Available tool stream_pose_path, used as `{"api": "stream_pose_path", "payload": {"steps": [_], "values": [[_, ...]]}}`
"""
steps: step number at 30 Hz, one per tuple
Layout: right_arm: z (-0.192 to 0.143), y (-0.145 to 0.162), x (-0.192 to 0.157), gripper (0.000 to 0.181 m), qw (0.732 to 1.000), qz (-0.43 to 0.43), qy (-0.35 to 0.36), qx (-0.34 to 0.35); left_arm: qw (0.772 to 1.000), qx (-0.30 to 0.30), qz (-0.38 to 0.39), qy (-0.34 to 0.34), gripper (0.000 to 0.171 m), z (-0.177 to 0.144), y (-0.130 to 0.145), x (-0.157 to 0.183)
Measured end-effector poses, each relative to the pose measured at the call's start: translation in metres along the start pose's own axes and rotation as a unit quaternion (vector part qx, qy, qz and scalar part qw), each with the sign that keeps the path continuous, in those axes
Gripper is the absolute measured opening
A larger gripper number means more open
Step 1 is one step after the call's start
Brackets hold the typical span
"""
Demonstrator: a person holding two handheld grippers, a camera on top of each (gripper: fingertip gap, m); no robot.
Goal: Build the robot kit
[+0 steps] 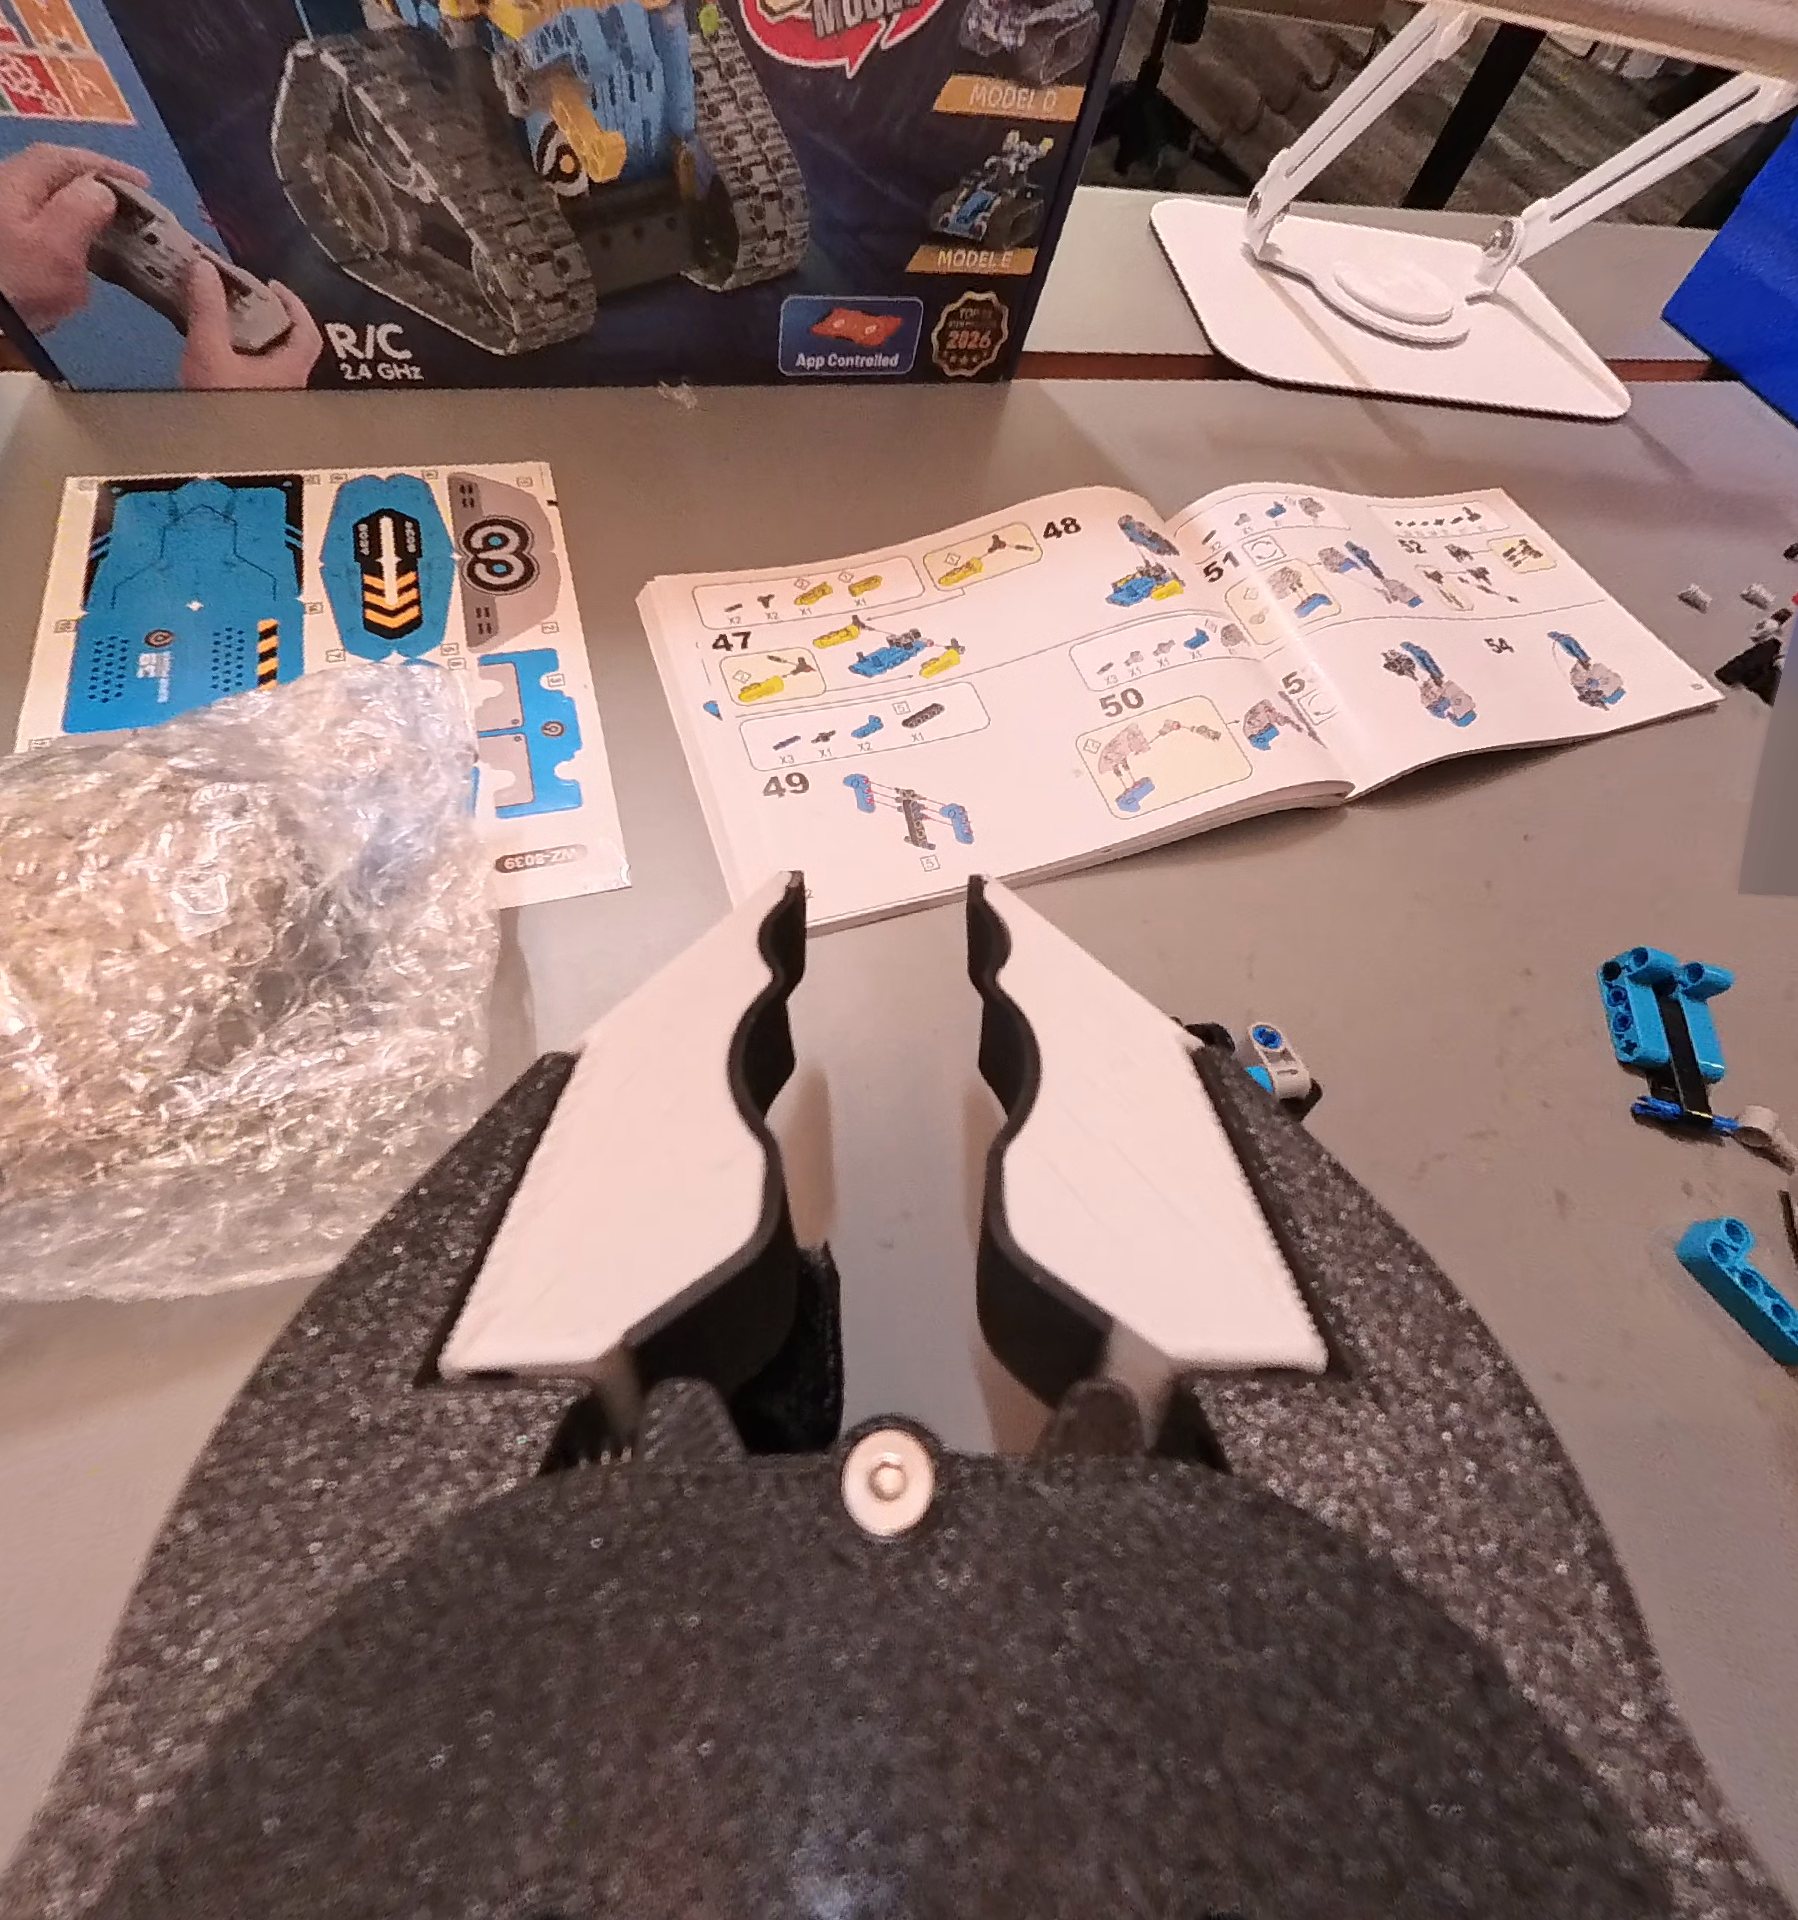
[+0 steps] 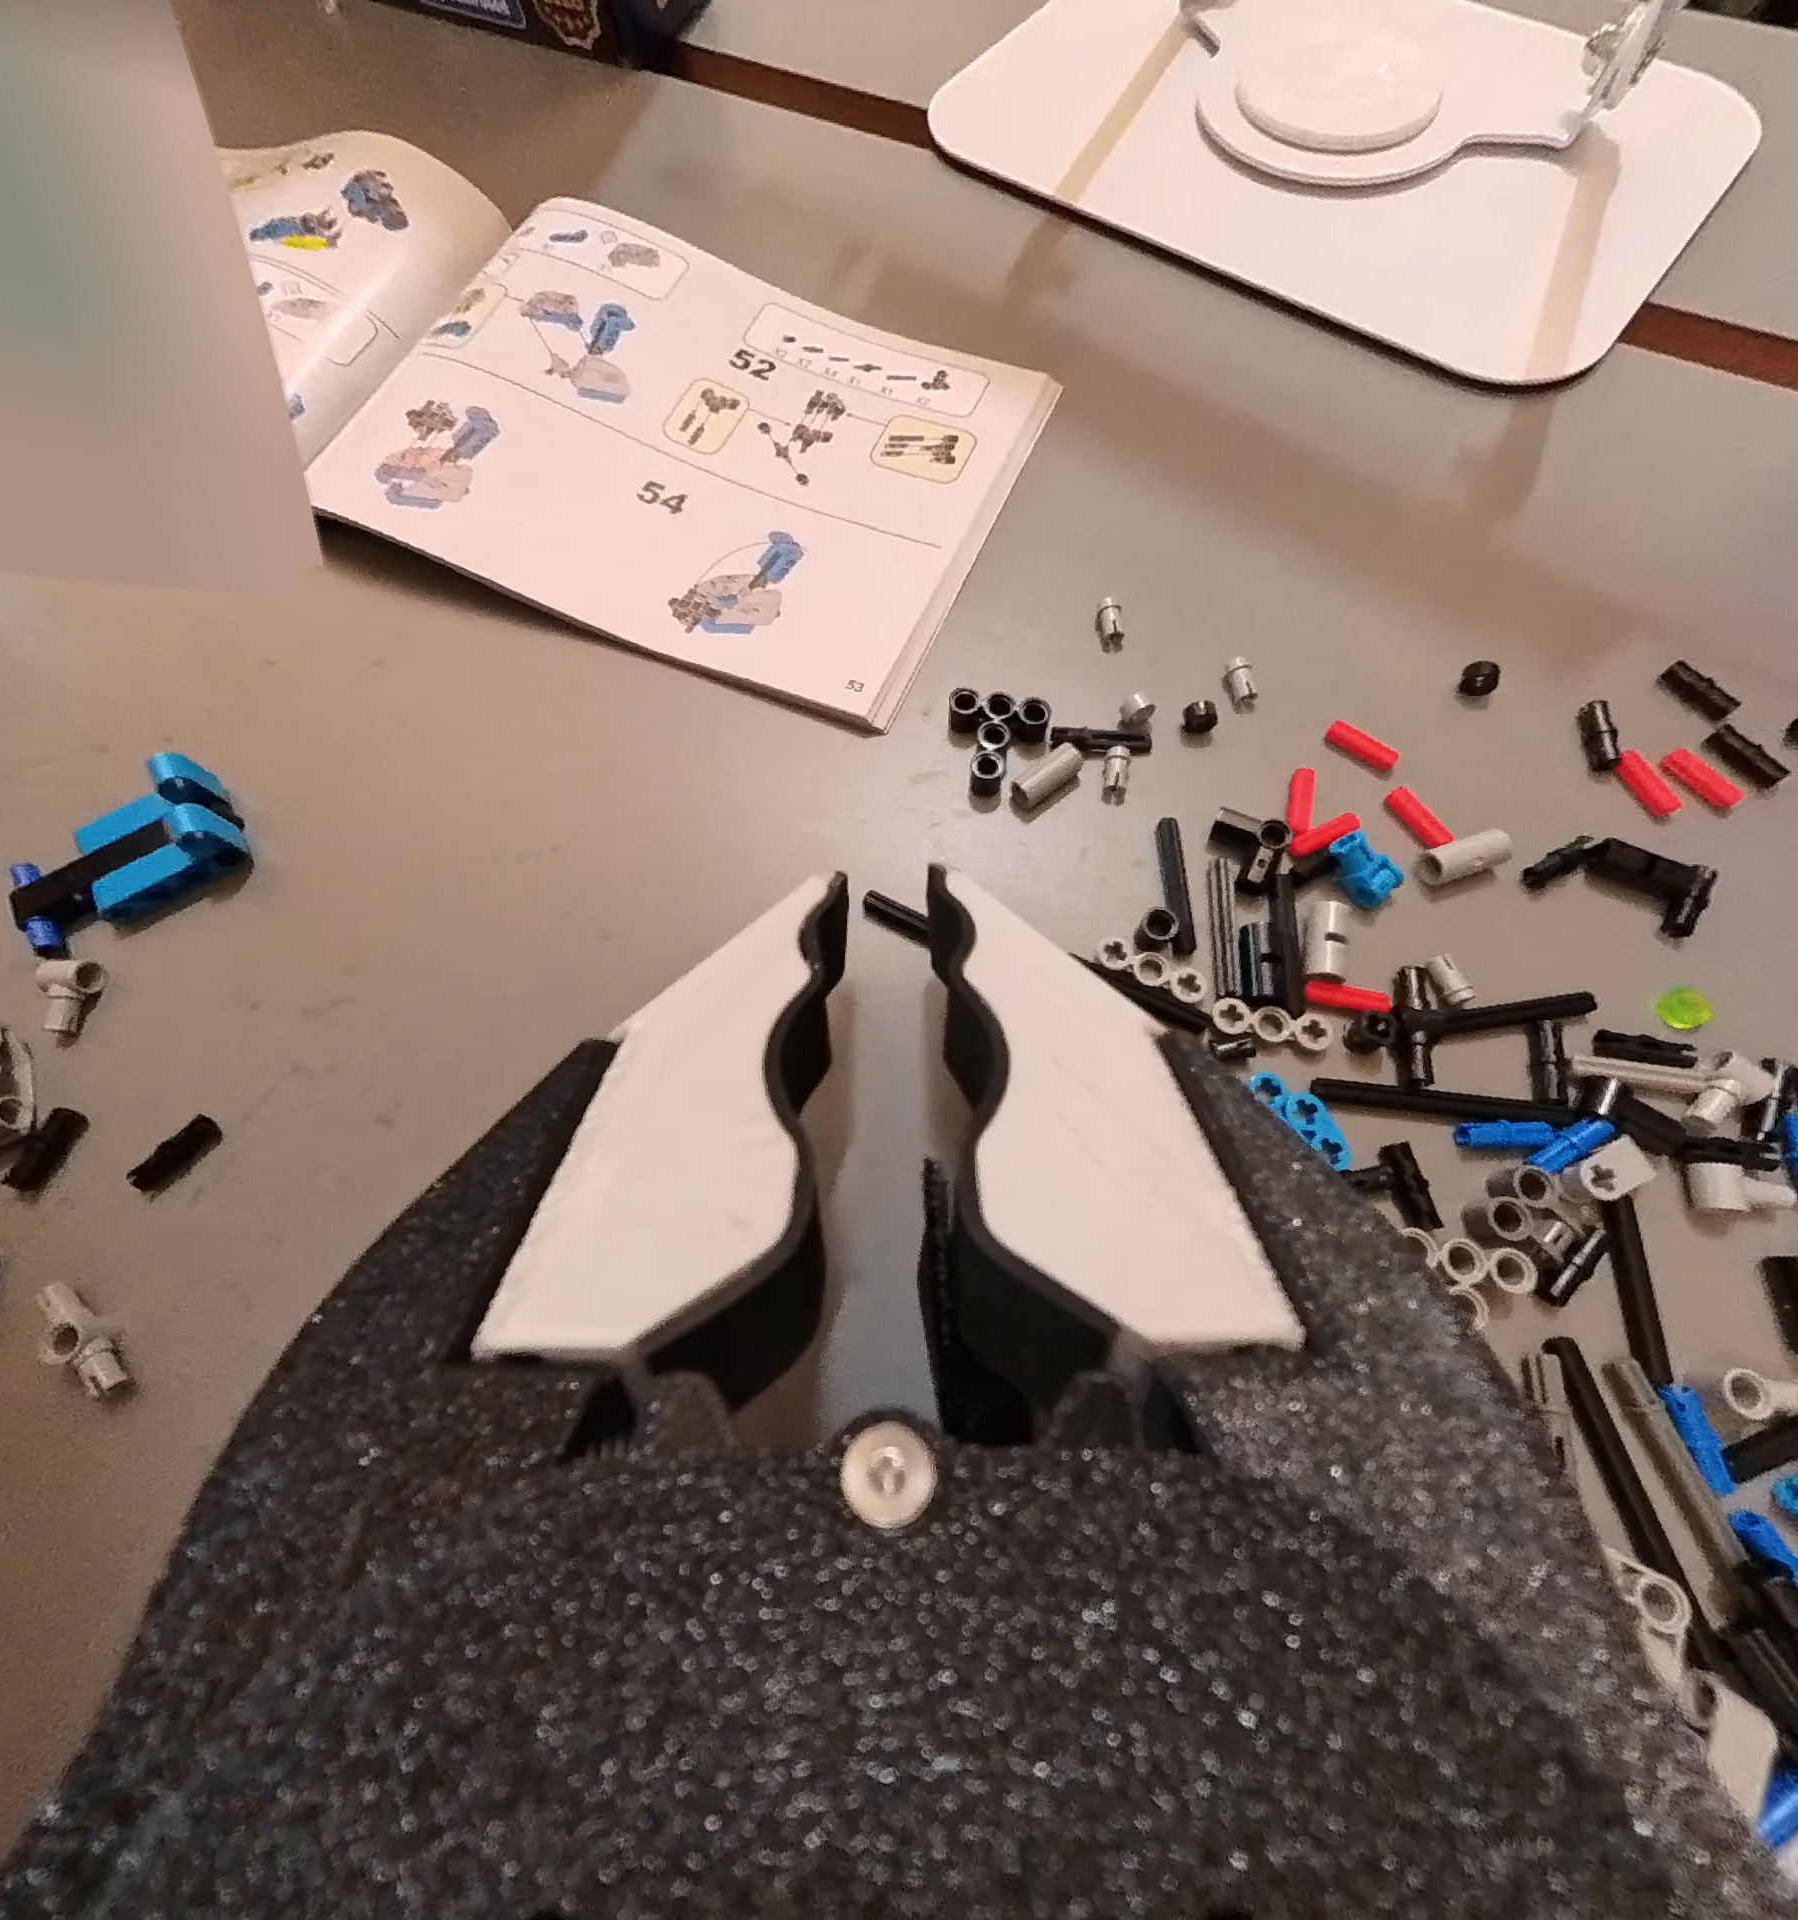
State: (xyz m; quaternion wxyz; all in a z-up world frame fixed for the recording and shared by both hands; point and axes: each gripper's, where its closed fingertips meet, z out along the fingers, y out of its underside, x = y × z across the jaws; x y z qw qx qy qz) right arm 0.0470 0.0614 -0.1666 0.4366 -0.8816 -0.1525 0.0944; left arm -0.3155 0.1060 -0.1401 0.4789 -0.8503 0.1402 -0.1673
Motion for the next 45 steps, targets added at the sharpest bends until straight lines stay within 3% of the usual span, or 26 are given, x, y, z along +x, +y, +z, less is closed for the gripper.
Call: {"api": "stream_pose_path", "payload": {"steps": [5,6,9,11,14,19,21,25,28,34,40,43,45], "values": [[0.001,0.002,-0.001,0.015,1.0,-0.014,0.006,-0.009,1.0,0.006,0.005,0.011,0.031,0.0,-0.002,0.005],[0.002,0.004,0.0,0.015,1.0,-0.014,0.007,-0.013,0.999,0.02,0.006,0.034,0.032,-0.001,-0.007,0.014],[0.003,0.006,-0.002,0.015,1.0,-0.016,0.002,-0.022,0.981,0.113,-0.012,0.16,0.062,-0.02,-0.041,0.062],[0.004,0.007,-0.002,0.015,0.999,-0.021,0.006,-0.026,0.966,0.164,-0.013,0.201,0.065,-0.034,-0.056,0.078],[0.002,0.006,-0.004,0.015,0.999,-0.031,0.009,-0.026,0.96,0.138,-0.033,0.24,0.078,-0.032,-0.05,0.088],[-0.002,0.003,-0.005,0.016,0.999,-0.038,0.011,-0.017,0.966,0.124,-0.043,0.223,0.1,-0.028,-0.052,0.087],[-0.004,0.001,-0.005,0.016,0.999,-0.036,0.009,-0.013,0.97,0.13,-0.02,0.205,0.097,-0.03,-0.054,0.087],[-0.006,0.002,-0.008,0.016,1.0,-0.023,0.0,-0.007,0.98,0.077,-0.01,0.185,0.065,-0.015,-0.036,0.083],[-0.006,0.013,-0.013,0.016,0.999,0.025,-0.021,-0.005,0.979,0.066,0.007,0.195,0.061,-0.014,-0.03,0.088],[-0.014,0.007,-0.019,0.019,0.998,0.048,-0.041,0.03,0.989,0.099,0.112,0.0,0.049,-0.003,-0.022,0.021],[-0.023,0.002,-0.019,0.02,0.994,0.076,-0.052,0.061,0.987,0.152,0.036,0.029,0.049,-0.016,-0.047,0.016],[-0.022,0.0,-0.041,0.025,0.99,0.08,-0.097,0.056,0.989,0.137,0.013,0.049,0.048,-0.013,-0.048,0.021],[-0.024,-0.004,-0.056,0.03,0.988,0.071,-0.125,0.053,0.99,0.132,0.017,0.055,0.037,-0.014,-0.047,0.03]]}}
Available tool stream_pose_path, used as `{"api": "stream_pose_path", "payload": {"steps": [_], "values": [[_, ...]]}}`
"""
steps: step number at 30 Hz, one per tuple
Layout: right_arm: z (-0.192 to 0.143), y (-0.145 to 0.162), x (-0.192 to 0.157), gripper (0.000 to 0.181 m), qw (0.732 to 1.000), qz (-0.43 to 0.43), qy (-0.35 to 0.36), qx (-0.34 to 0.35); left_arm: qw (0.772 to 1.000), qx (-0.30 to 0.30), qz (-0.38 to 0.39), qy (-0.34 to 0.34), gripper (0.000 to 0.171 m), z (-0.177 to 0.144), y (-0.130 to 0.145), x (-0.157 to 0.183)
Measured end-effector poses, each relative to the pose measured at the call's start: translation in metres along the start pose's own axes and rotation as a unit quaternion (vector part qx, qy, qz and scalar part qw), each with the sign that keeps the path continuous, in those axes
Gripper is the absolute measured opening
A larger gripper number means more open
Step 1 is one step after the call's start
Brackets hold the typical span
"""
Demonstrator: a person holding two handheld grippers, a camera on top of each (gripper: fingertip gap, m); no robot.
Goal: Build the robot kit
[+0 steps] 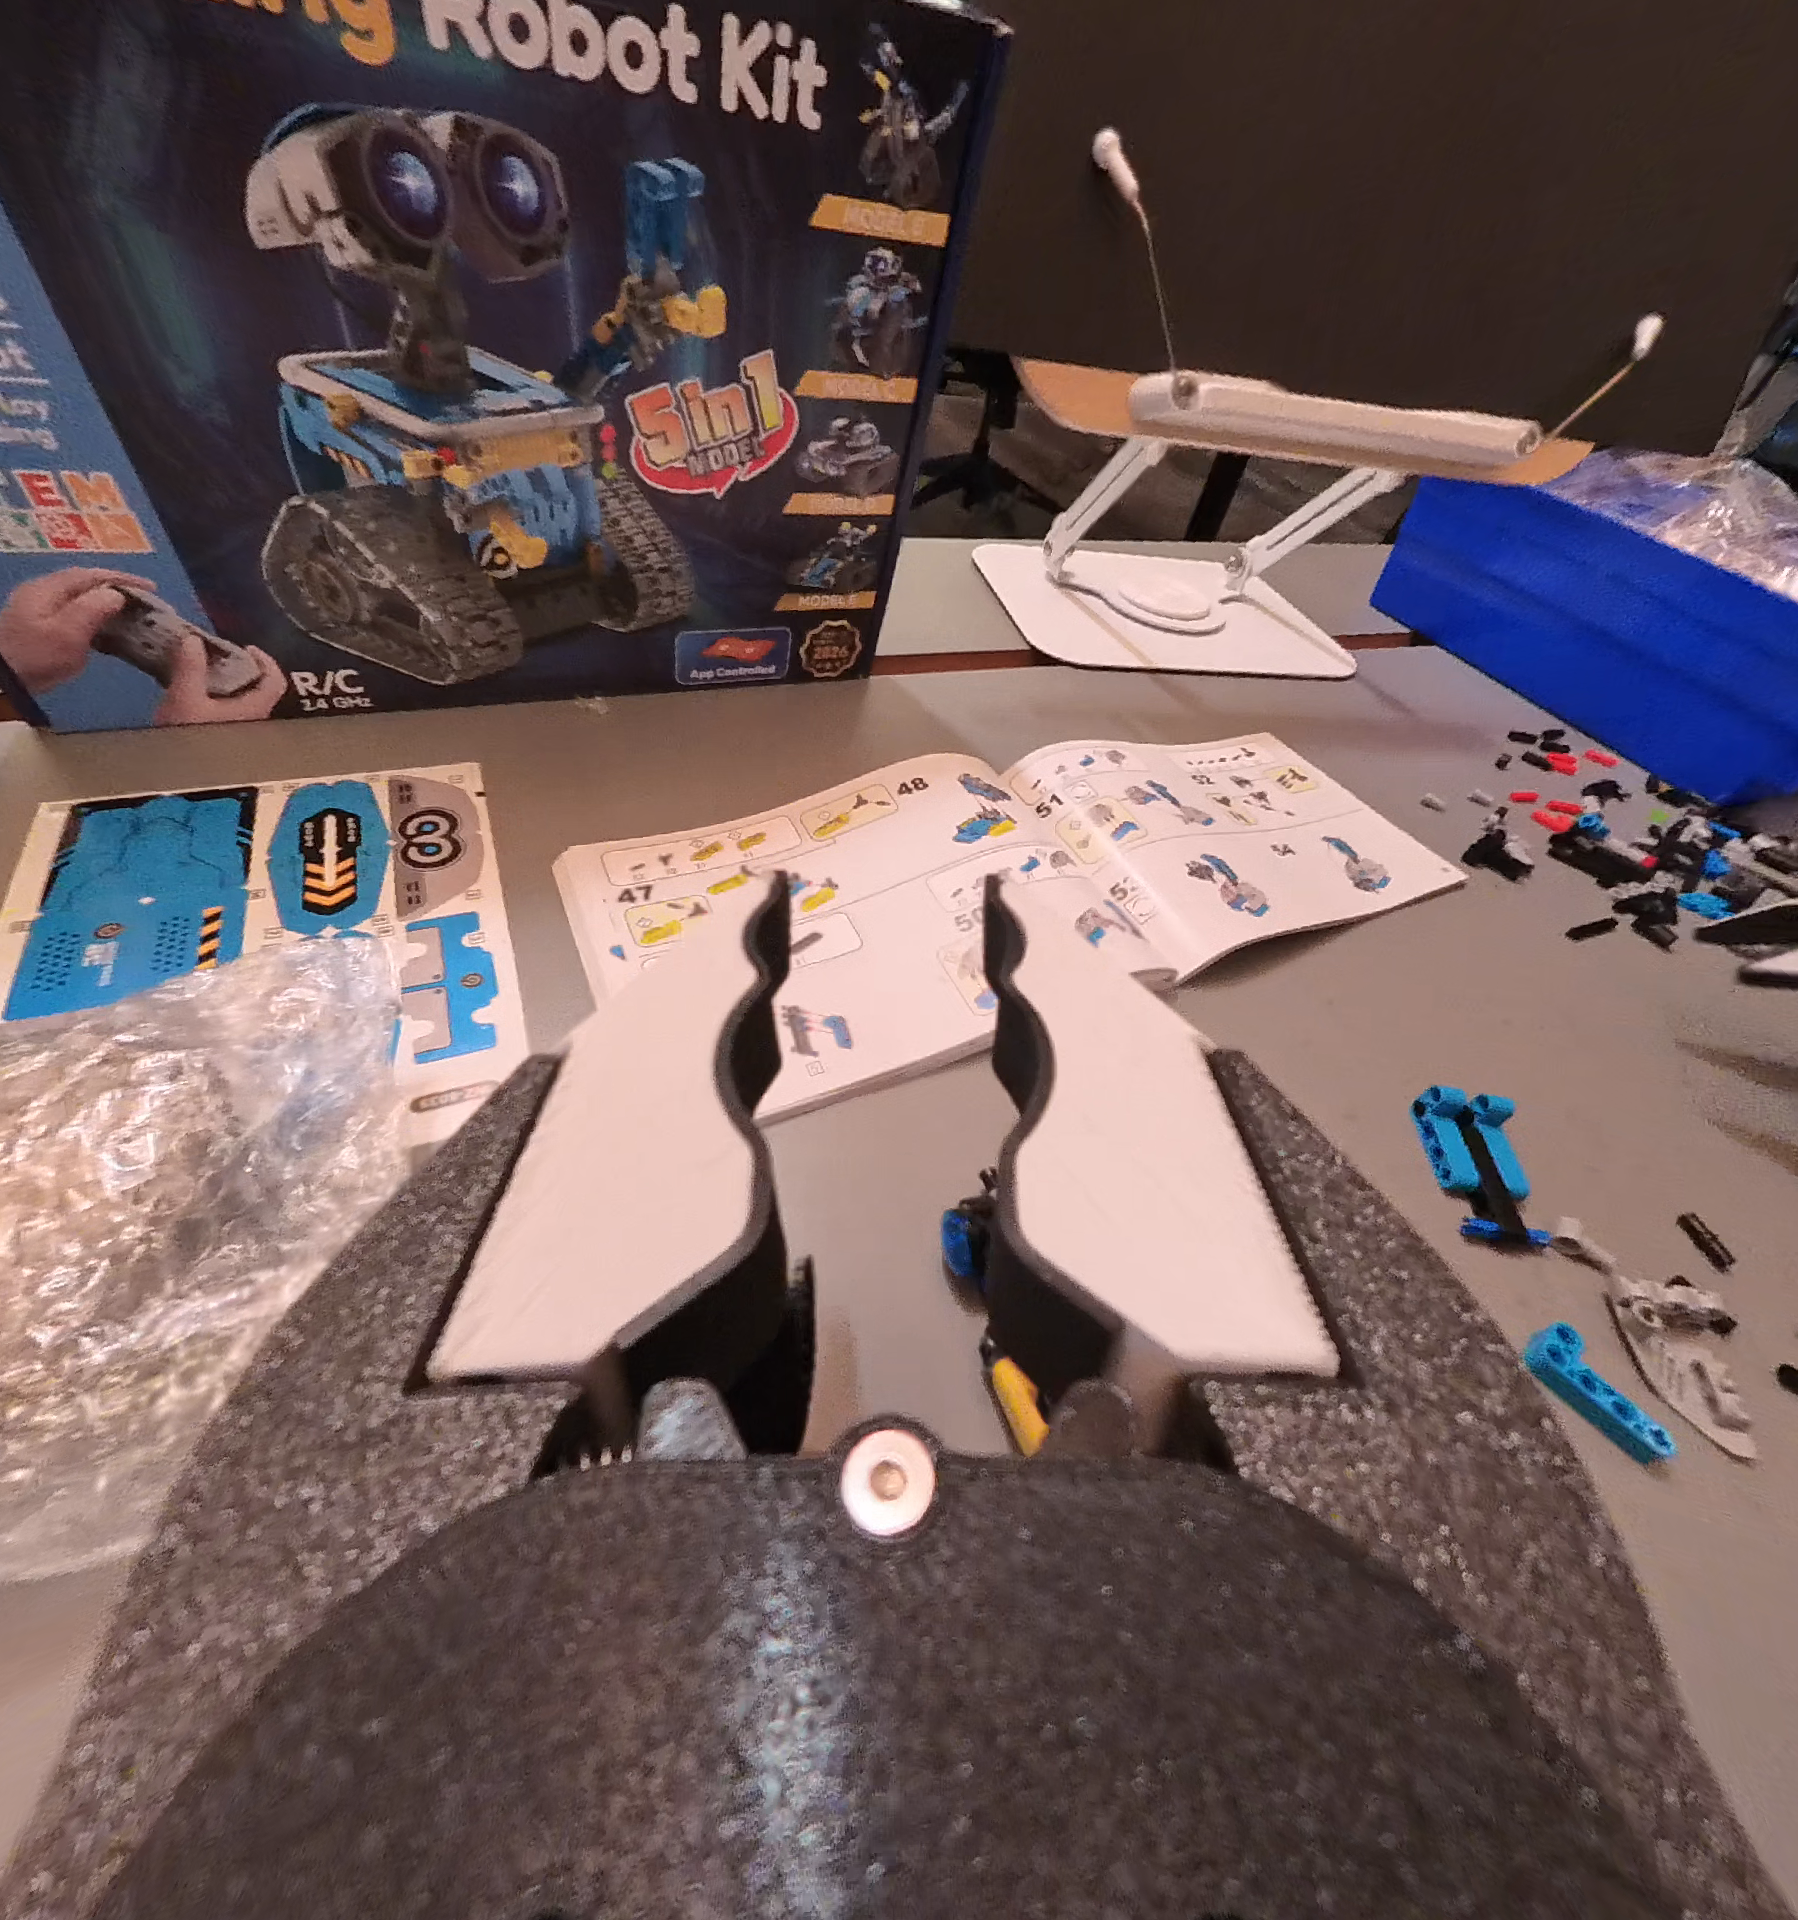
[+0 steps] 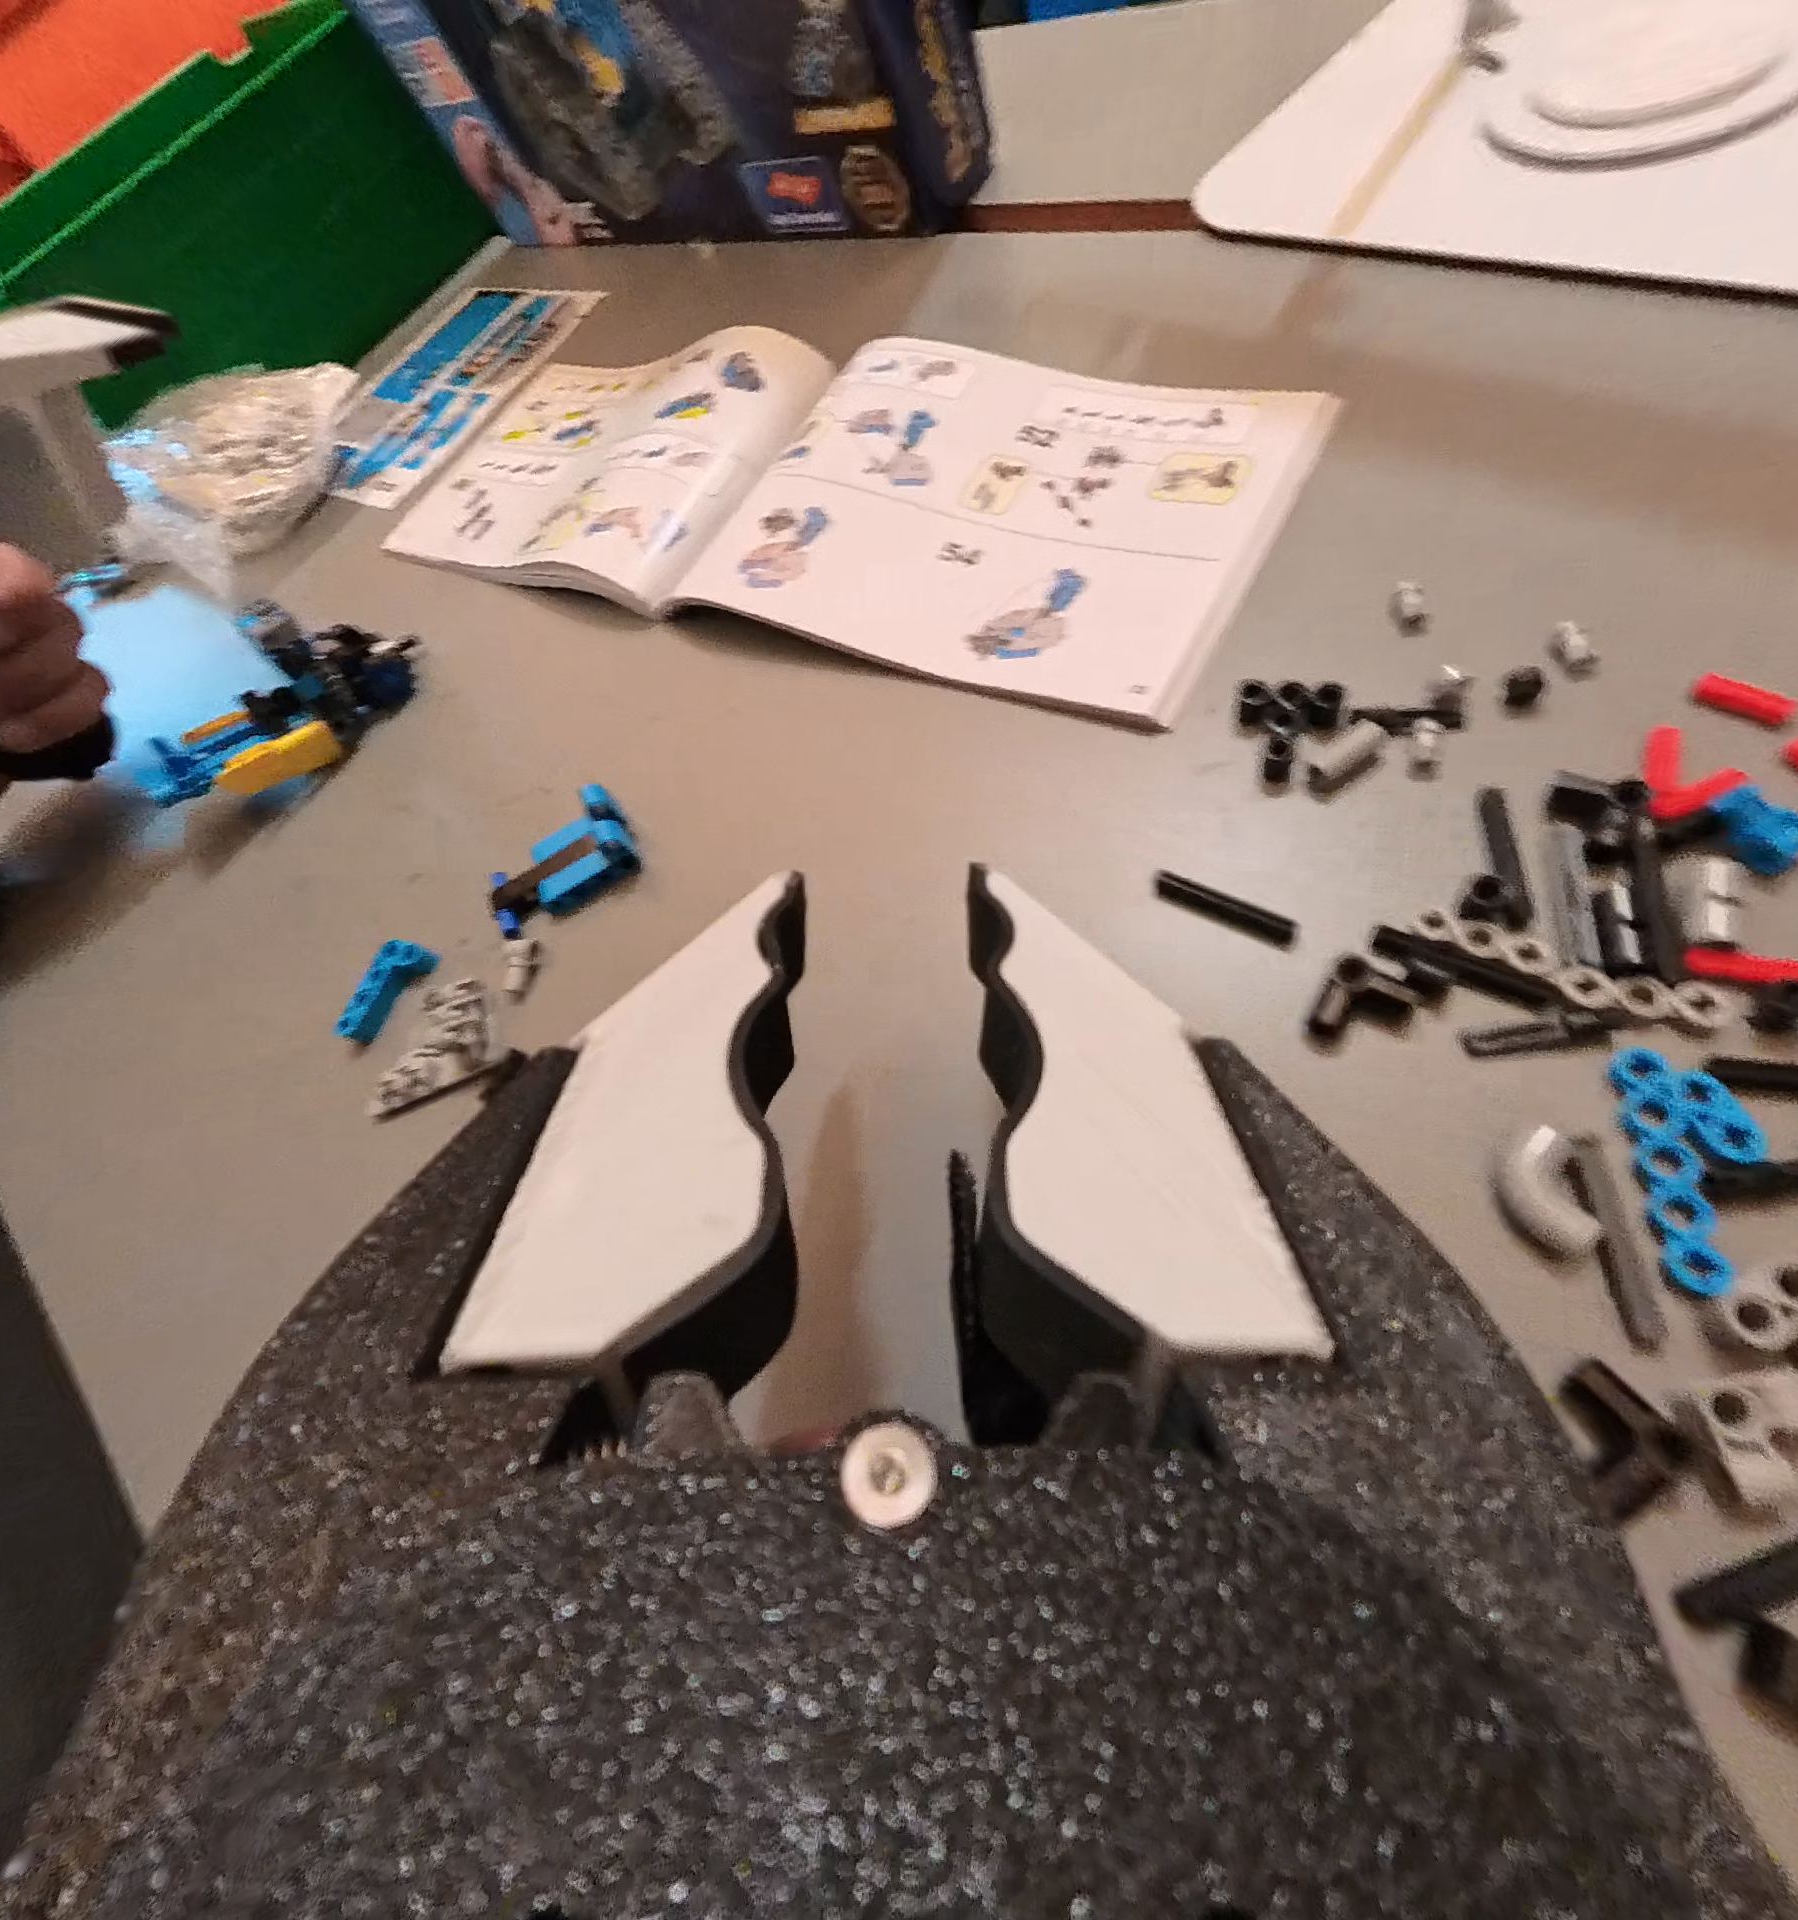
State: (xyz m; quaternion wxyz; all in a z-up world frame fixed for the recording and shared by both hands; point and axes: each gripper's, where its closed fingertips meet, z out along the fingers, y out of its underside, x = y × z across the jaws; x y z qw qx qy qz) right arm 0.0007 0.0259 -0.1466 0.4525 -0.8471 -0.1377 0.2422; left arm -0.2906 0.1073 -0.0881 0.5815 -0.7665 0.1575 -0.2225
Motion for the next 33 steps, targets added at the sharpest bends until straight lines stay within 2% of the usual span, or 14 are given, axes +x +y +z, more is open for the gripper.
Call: {"api": "stream_pose_path", "payload": {"steps": [3,7,13,17,19,21,24,26,28,30,32,33], "values": [[0.001,-0.002,-0.025,0.026,0.999,-0.035,-0.033,0.007,0.997,-0.002,0.067,-0.029,0.035,-0.002,0.001,0.006],[0.007,0.001,-0.032,0.027,0.995,-0.101,-0.011,-0.012,0.985,0.028,0.151,-0.073,0.035,-0.011,-0.012,0.01],[0.011,0.003,-0.029,0.027,0.992,-0.125,-0.002,-0.015,0.993,-0.016,0.107,-0.043,0.036,-0.01,0.006,0.015],[0.014,0.003,-0.029,0.027,0.996,-0.083,-0.019,-0.023,0.996,-0.032,0.074,-0.031,0.038,-0.007,0.011,0.012],[0.016,0.001,-0.035,0.027,0.992,-0.102,-0.029,-0.068,0.997,-0.048,0.052,-0.027,0.038,-0.002,0.013,0.01],[0.021,-0.026,-0.043,0.027,0.986,-0.149,-0.021,-0.072,0.991,-0.124,0.049,-0.027,0.039,0.006,0.021,0.009],[0.041,-0.063,-0.069,0.03,0.975,-0.188,-0.064,-0.1,0.98,-0.177,0.083,-0.039,0.04,0.021,0.0,0.007],[0.063,-0.074,-0.079,0.034,0.974,-0.175,-0.096,-0.111,0.971,-0.216,0.105,-0.014,0.046,0.037,-0.01,0.011],[0.083,-0.074,-0.073,0.029,0.981,-0.149,-0.096,-0.084,0.968,-0.218,0.12,0.025,0.046,0.054,-0.014,0.017],[0.09,-0.063,-0.066,0.023,0.988,-0.112,-0.101,-0.042,0.971,-0.201,0.097,0.087,0.044,0.064,-0.007,0.03],[0.084,-0.047,-0.052,0.02,0.99,-0.111,-0.091,-0.013,0.974,-0.167,0.07,0.14,0.04,0.067,0.006,0.038],[0.08,-0.044,-0.045,0.029,0.989,-0.124,-0.076,-0.029,0.97,-0.171,0.071,0.156,0.033,0.065,0.019,0.037]]}}
